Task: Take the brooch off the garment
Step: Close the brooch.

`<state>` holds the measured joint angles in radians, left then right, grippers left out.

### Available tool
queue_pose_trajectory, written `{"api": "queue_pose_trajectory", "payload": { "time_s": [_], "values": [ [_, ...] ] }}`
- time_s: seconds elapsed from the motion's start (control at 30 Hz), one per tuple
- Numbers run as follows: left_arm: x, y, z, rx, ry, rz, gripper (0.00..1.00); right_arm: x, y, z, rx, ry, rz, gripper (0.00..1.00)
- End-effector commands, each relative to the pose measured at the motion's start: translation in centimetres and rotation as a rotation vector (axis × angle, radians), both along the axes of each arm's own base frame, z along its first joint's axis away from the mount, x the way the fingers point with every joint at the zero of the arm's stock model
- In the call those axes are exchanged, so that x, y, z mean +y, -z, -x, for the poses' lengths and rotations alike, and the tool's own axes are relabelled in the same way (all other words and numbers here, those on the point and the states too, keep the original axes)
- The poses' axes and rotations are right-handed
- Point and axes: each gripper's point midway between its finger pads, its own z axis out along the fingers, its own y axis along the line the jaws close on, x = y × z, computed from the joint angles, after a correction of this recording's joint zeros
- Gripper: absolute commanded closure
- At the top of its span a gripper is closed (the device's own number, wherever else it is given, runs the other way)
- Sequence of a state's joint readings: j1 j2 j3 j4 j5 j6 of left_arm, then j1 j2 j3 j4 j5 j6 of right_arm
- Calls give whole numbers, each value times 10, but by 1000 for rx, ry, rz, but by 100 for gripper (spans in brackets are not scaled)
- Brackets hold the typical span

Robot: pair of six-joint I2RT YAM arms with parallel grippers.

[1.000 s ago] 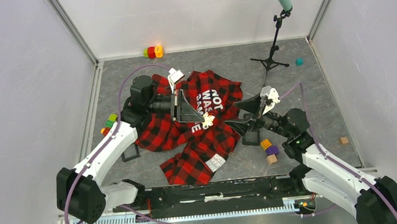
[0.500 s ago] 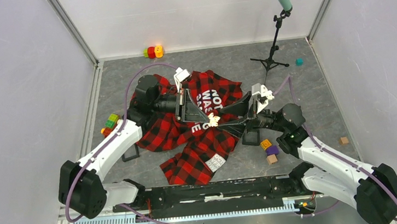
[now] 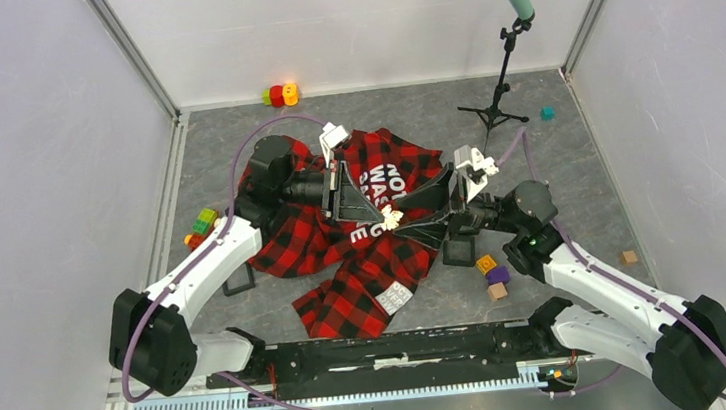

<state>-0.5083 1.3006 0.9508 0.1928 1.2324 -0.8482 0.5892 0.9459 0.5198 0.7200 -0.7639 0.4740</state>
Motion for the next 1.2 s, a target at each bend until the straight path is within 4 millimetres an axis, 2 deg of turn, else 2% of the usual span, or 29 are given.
{"api": "queue_pose_trajectory", "payload": {
  "time_s": [0.0,0.13,0.37,0.7,0.93,1.17],
  "values": [
    [-1,-20,1,-52,22,38,98,3,-19,3,-22,-24,-22,35],
    [-1,-20,3,-53,24,39,98,5,-20,1,-5,-31,-24,44],
    [1,-19,6,-58,32,41,98,9,-19,0,26,-47,-35,51],
    [1,-16,7,-56,37,38,98,10,-21,0,74,-57,-63,59],
    [1,-18,8,-72,33,43,98,8,-24,2,80,-54,-80,55],
    [2,-20,10,-80,35,47,98,10,-26,-1,126,-53,-105,64]
  ]
}}
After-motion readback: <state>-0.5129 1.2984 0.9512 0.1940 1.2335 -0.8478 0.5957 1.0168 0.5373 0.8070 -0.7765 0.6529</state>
